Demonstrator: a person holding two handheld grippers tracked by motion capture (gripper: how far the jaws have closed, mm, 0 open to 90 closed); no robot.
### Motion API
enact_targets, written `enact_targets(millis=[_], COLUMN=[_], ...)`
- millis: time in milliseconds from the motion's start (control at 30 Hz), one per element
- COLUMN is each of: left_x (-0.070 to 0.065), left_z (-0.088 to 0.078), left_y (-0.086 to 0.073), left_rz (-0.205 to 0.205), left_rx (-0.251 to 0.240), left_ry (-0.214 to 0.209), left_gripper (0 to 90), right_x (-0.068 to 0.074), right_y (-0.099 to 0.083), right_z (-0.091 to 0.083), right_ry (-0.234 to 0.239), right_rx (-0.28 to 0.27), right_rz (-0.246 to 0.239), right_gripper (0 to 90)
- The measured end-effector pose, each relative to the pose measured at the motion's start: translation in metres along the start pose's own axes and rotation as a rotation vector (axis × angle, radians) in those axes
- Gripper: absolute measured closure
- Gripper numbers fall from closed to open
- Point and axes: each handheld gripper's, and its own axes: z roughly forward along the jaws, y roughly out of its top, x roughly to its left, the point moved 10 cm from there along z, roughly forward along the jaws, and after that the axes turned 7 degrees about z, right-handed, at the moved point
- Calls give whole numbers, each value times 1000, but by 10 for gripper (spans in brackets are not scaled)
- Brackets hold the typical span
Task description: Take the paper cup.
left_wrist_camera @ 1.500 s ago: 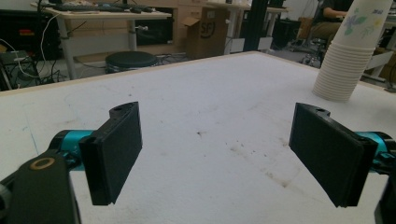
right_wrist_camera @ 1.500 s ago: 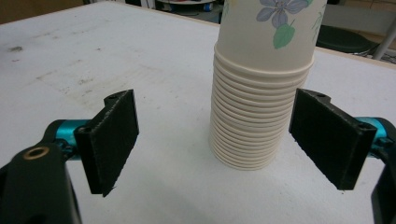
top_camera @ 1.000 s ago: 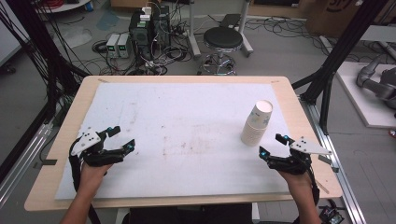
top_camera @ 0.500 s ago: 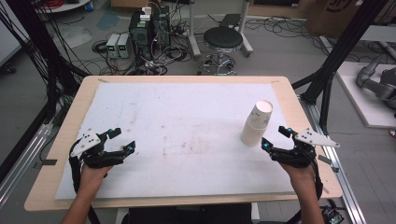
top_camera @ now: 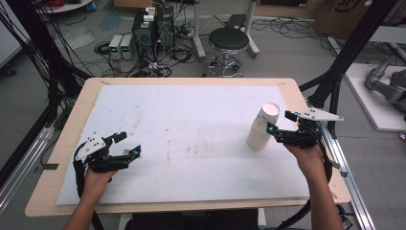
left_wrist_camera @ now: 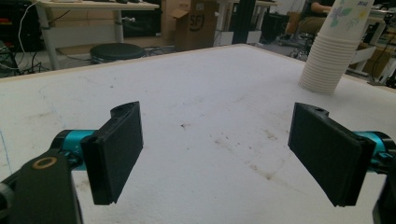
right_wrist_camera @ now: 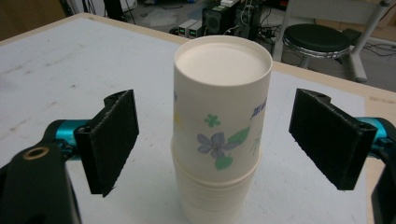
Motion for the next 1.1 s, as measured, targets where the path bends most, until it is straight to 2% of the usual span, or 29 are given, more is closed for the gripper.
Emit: enact_targets(millis=[100,300,467,500,567,633,733,800,1100], left_x=[1,0,2,3,3,3,3,2,2], left_z=[-1,0,-1,-1,-1,-1,0,0,0], left_y=[0,-2,-2,-3,-3,-2,-2,-2,-2], left_rz=[3,4,0,0,-2,-4,0,-2,0], left_rx=[0,8,9,11,9,8,10,10,9], left_ry=[2,2,5,5,7,8,4,1,-2], left_gripper=[181,185,187,188,189,189,191,192,196], right_x=[-2,-4,-5,-6,-6,-7,-7,-7,-4], right_y=[3,10,11,11,10,10,12,15,34], right_z=[6,31,40,41,41,42,41,40,27], right_ry=[3,15,29,28,38,38,40,40,31], right_rx=[7,64,90,92,102,98,87,76,25], right_rz=[7,10,8,7,12,4,-5,-19,-27], right_gripper=[159,160,165,191,238,251,325,327,333])
